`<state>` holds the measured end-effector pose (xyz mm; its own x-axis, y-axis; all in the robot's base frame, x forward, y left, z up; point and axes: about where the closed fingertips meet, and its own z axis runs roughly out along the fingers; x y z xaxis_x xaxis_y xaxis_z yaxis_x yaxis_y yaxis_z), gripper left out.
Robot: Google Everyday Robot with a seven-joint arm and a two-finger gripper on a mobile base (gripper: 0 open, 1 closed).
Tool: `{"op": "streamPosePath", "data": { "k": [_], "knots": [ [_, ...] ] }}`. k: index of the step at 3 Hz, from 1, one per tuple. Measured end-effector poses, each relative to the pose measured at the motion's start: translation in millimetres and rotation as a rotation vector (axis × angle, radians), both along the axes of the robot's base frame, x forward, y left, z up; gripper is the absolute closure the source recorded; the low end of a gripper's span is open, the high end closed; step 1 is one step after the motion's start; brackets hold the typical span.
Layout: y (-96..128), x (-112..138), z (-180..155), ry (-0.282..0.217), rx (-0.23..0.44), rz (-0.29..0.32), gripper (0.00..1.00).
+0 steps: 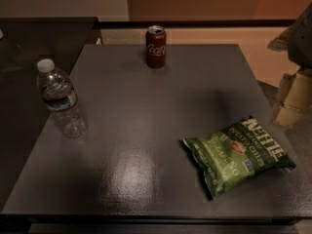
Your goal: Move coke can near green jalapeno chip bag
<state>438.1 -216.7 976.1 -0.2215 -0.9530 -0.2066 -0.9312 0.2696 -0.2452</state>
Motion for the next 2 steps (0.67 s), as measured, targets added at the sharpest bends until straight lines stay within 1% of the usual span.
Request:
{"op": "streamPosePath", "data": {
  "k": [2],
  "knots": [
    [0.0, 0.0, 0.0, 0.000, 0.000, 0.000, 0.00]
  ]
}}
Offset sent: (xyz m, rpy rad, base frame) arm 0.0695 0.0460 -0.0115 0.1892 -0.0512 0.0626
